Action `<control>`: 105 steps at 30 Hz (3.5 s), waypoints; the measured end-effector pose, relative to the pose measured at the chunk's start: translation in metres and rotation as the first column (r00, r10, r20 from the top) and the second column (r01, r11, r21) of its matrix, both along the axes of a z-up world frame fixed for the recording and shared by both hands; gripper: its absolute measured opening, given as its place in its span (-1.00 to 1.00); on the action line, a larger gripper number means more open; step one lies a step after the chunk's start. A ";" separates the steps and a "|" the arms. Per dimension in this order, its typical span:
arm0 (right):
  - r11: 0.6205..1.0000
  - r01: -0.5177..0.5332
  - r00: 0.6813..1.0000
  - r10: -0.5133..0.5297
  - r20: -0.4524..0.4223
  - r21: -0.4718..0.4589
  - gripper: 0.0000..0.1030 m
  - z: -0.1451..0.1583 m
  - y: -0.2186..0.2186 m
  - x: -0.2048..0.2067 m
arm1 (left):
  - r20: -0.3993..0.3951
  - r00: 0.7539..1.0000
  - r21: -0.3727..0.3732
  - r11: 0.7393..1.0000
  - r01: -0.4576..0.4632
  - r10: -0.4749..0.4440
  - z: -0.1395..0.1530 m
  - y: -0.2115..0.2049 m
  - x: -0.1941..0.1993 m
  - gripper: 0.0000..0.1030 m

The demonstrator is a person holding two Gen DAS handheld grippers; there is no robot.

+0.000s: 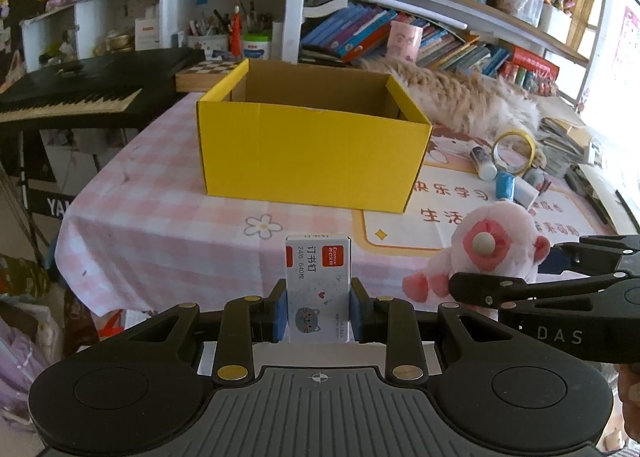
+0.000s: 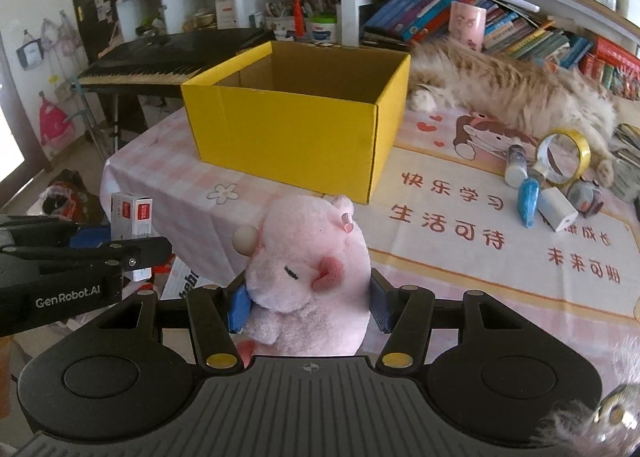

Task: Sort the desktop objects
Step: 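Carry the plush pig and card box toward the yellow box with both tools, then lower both held items into the yellow box and open both tools, then withdraw both tools from the yellow box back toward the table items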

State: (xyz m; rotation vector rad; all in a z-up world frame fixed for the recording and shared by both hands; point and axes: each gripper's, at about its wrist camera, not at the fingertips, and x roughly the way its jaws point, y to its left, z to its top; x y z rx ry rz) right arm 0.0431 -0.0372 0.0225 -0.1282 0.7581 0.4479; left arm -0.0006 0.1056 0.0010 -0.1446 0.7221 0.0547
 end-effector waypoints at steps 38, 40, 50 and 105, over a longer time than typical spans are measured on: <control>0.983 -0.174 0.945 0.150 0.291 0.057 0.05 0.064 0.020 0.219 | 0.162 0.983 0.149 0.982 -0.115 0.090 0.048 0.022 0.208 -0.45; 0.981 -0.194 0.946 0.178 0.271 0.031 0.05 0.054 0.028 0.229 | 0.130 0.987 0.169 0.979 -0.112 0.091 0.039 0.024 0.217 -0.45; 0.947 -0.297 0.940 0.313 0.139 -0.126 0.05 0.008 0.057 0.267 | -0.001 0.997 0.244 0.967 -0.078 0.081 0.005 0.028 0.243 -0.44; 0.999 -0.044 0.936 0.037 0.351 0.013 0.54 0.075 0.004 0.180 | 0.260 0.959 0.197 0.967 -0.164 0.109 0.068 0.016 0.135 0.72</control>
